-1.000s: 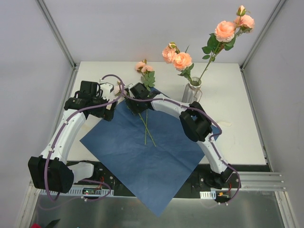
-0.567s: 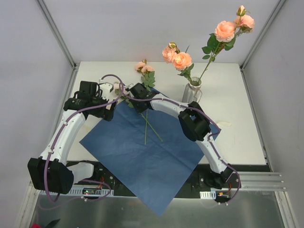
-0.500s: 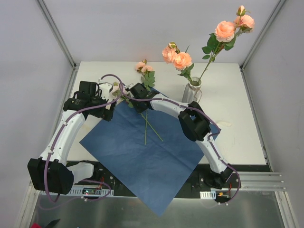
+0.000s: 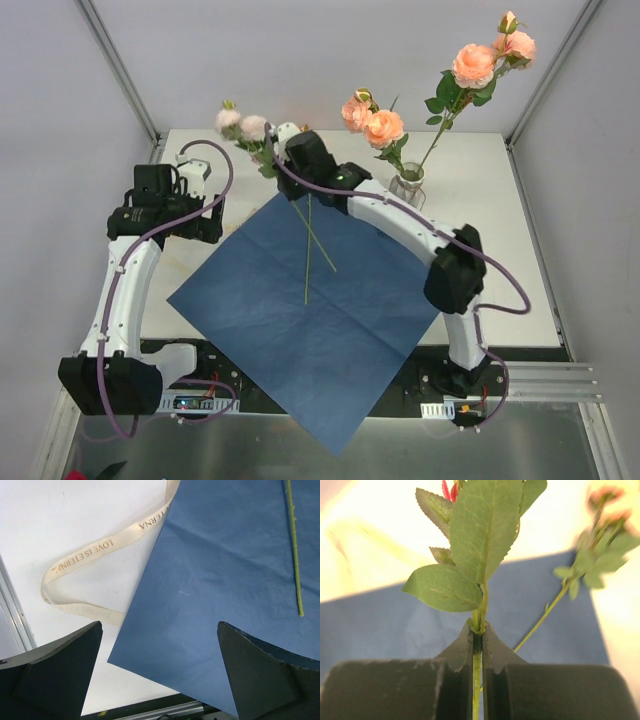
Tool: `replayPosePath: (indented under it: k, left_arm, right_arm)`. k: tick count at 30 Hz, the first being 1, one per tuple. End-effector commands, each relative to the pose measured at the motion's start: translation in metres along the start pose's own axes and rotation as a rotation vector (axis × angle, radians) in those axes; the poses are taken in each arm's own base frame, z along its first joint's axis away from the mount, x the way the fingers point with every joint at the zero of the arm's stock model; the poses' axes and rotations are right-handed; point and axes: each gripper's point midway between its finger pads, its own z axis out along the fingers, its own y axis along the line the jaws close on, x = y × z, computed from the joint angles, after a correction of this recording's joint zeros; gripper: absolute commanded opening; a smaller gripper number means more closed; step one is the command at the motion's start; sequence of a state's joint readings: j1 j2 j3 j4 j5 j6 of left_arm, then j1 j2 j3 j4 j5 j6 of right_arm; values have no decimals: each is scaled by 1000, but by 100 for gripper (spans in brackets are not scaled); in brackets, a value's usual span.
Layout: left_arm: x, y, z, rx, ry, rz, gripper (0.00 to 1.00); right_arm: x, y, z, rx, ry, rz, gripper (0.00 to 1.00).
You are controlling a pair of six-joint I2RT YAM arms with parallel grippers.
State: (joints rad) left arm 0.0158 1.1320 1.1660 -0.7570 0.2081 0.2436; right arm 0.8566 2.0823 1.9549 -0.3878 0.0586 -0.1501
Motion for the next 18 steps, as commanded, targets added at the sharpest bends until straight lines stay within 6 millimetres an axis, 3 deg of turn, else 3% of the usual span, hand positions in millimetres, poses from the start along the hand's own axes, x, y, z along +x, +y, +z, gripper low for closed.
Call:
replayPosePath:
  k: [1,3,4,6,7,12,15,16,17,18]
  left_arm:
    - [-14,-12,-25,42,-81,-30,99]
    - [-14,-18,-28,71,-95,-38,99]
    - [-15,-20,-31,77,-107,-37,99]
    - [-14,-23,-33,92,-115,-35,99]
    - [-15,-25,-34,100,-120,-34,99]
    - [-6,-27,-29,108,-97,-41,99]
    - [-3,-28,-27,116,-86,-40,99]
    - [-3,-27,-25,118,-84,-41,99]
    - [-3,-27,-25,120,-80,-43,99]
    - [-5,-28,-25,124,-83,-41,99]
  right_arm:
    - [-120,17,-121,-54,-373,-33,1]
    - [-127,16,-138,-39,-421,-58,1]
    - [-139,13,-163,-29,-472,-65,1]
    - [-142,10,-181,-14,-513,-95,1]
    - [-152,8,-207,-7,-568,-99,1]
    - [-171,-5,-285,45,-785,-158,1]
    - [-177,-22,-332,135,-918,-205,1]
    - [-180,-31,-357,185,-973,-231,1]
    - [-174,-37,-355,219,-974,-248,1]
    - [-180,-45,-369,261,-1027,-248,1]
